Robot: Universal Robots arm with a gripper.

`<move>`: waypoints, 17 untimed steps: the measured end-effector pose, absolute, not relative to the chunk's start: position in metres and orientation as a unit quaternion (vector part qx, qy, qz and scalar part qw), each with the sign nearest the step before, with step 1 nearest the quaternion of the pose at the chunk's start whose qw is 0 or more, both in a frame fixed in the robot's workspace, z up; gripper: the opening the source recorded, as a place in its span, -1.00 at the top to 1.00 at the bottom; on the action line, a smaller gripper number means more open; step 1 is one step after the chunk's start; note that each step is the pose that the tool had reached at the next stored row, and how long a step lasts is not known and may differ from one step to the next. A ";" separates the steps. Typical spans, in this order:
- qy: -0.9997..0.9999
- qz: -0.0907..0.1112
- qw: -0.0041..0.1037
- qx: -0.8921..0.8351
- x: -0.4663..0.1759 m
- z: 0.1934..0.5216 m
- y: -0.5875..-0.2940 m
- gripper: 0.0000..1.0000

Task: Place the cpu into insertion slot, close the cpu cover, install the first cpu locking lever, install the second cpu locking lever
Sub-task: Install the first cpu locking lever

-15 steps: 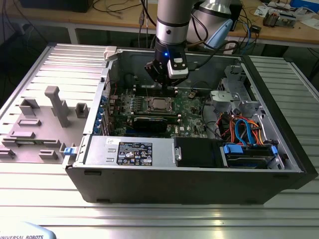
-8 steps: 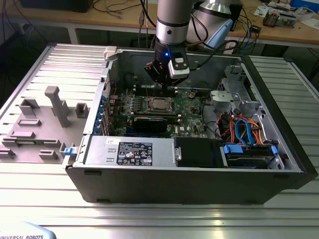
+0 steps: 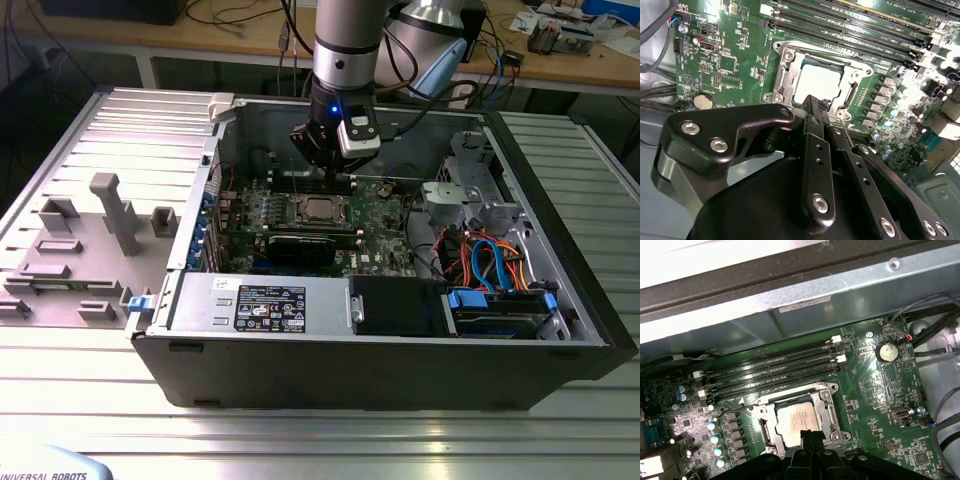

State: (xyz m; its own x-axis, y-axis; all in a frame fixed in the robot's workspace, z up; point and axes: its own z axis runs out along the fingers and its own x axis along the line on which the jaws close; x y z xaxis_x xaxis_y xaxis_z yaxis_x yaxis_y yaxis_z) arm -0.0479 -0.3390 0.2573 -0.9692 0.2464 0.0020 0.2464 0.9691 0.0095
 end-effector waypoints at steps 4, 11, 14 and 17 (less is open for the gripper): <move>-0.993 -0.005 0.000 -0.115 -0.048 0.257 -0.339 0.79; -0.996 -0.005 0.001 -0.094 -0.048 0.257 -0.339 0.79; -0.996 -0.005 0.001 -0.094 -0.048 0.261 -0.339 0.79; -0.996 -0.005 0.001 -0.090 -0.048 0.262 -0.339 0.79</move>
State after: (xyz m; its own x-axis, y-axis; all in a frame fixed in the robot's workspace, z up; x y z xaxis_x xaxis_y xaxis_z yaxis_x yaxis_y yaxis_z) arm -0.0480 -0.3390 0.2623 -0.9836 0.1802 0.0019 0.1802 0.9836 0.0097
